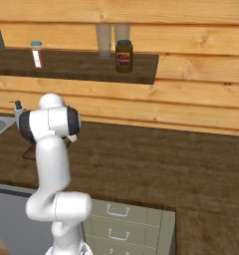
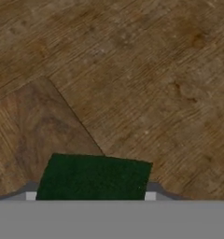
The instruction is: Pick up the sponge from the counter and clean the cutting board by briefly scrubbing or pressing down on the cutting board. Once finished, release the sponge.
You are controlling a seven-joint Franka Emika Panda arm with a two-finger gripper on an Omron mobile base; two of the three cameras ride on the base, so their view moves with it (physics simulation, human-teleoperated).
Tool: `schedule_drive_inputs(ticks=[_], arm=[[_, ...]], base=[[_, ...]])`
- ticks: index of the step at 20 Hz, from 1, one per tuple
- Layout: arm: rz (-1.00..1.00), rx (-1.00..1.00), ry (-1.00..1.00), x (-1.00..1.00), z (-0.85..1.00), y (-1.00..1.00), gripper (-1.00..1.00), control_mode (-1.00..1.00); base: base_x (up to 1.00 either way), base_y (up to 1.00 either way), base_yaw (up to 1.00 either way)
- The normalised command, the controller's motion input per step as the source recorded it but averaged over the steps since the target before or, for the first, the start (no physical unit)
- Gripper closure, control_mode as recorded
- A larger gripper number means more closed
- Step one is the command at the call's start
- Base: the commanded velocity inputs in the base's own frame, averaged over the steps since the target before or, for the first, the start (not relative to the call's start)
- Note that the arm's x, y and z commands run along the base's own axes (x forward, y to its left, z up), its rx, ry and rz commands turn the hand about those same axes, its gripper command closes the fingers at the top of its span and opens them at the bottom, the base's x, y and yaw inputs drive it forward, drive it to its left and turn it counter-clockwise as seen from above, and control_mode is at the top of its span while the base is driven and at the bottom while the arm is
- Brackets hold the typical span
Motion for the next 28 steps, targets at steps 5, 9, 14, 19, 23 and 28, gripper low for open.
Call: schedule_drive_inputs(ticks=[5, 9, 14, 19, 23, 28], arm=[[-0.05, 0.00, 0.00, -0.74, -0.45, 0.00, 1.00, -1.00], [-0.05, 0.00, -0.04, -0.99, -0.03, 0.09, 1.00, -1.00], [-0.05, 0.00, -0.04, -0.99, -0.21, 0.10, 1.00, -1.00], [-0.03, 0.00, -0.08, -1.00, -0.23, 0.07, 1.00, -1.00], [-0.04, 0.00, -0.11, -0.50, -0.03, -0.03, 1.00, -1.00], [-0.02, 0.04, -0.03, 0.00, 0.00, -0.53, 1.00, -1.00]], base=[[0.00, 0.00, 0.00], [0.00, 0.00, 0.00], [0.00, 0.00, 0.00], [0.00, 0.00, 0.00], [0.00, 0.00, 0.00], [0.00, 0.00, 0.00]])
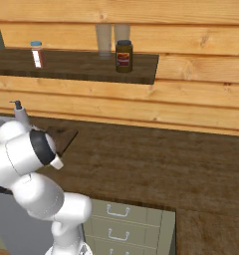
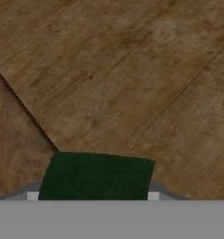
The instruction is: Pick up the sponge from the counter and clean the cutting board by briefly scrubbing or pressing down on the cutting board. Once finished, release the sponge.
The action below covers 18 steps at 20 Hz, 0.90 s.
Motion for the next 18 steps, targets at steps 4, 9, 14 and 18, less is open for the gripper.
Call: schedule_drive_inputs(ticks=[4, 9, 14, 18], arm=[[-0.02, 0.01, -0.01, 0.01, -0.05, -0.24, 1.00, -1.00], [-0.08, 0.00, 0.00, 0.25, -0.02, 0.00, 1.00, -1.00], [-0.09, 0.00, 0.01, 0.39, 0.00, -0.07, 1.00, -1.00], [-0.09, 0.00, 0.00, 0.39, -0.14, -0.02, 1.00, -1.00]], base=[[0.00, 0.00, 0.00], [0.00, 0.00, 0.00], [0.00, 0.00, 0.00], [0.00, 0.00, 0.00]])
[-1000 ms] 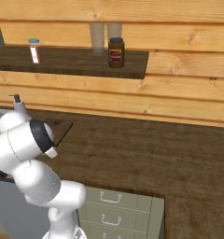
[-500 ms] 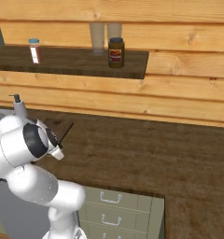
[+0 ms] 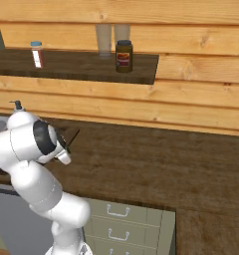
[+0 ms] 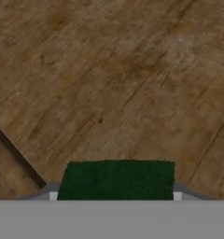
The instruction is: Pick up the sponge from the counter and clean the cutting board by briefly scrubbing or pressing down on the cutting board. Once finished, release the sponge.
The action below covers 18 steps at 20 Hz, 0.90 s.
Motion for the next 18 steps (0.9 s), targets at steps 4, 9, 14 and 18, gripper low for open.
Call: schedule_drive_inputs(ticks=[4, 9, 14, 18], arm=[[-0.11, 0.00, 0.00, 0.36, -0.09, -0.06, 1.00, -1.00], [-0.13, 0.00, 0.00, 0.42, -0.02, -0.06, 1.00, -1.00], [-0.15, 0.00, 0.00, 0.54, -0.10, -0.06, 1.00, -1.00], [-0.14, 0.00, 0.00, 0.55, 0.00, -0.08, 1.00, -1.00]], base=[[0.00, 0.00, 0.00], [0.00, 0.00, 0.00], [0.00, 0.00, 0.00], [0.00, 0.00, 0.00]])
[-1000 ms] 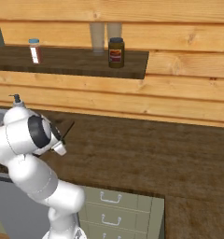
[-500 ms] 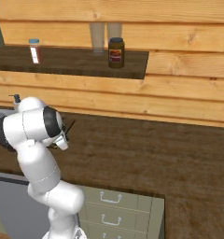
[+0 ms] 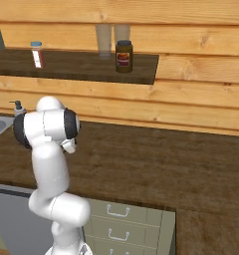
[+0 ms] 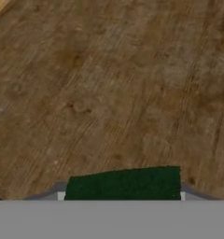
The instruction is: Pick up the sponge from the counter and clean the cutting board by briefly scrubbing or pressing down on the cutting board. Once finished, release the sponge.
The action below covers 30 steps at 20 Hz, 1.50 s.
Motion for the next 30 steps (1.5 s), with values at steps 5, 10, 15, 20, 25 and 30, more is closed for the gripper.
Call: schedule_drive_inputs(ticks=[5, 10, 15, 20, 25, 30], arm=[[-0.12, 0.00, 0.00, 0.65, -0.06, -0.01, 1.00, -1.00], [-0.13, 0.00, 0.00, 0.68, -0.14, 0.00, 1.00, -1.00], [-0.13, 0.00, 0.00, 0.63, -0.14, 0.00, 1.00, -1.00], [-0.12, 0.00, -0.03, 0.49, -0.12, -0.09, 1.00, -1.00], [-0.11, 0.00, -0.07, 0.38, -0.11, -0.14, 1.00, -1.00], [-0.11, 0.00, -0.08, 0.08, -0.17, -0.03, 1.00, -1.00]], base=[[0.00, 0.00, 0.00], [0.00, 0.00, 0.00], [0.00, 0.00, 0.00], [0.00, 0.00, 0.00], [0.00, 0.00, 0.00], [0.00, 0.00, 0.00]])
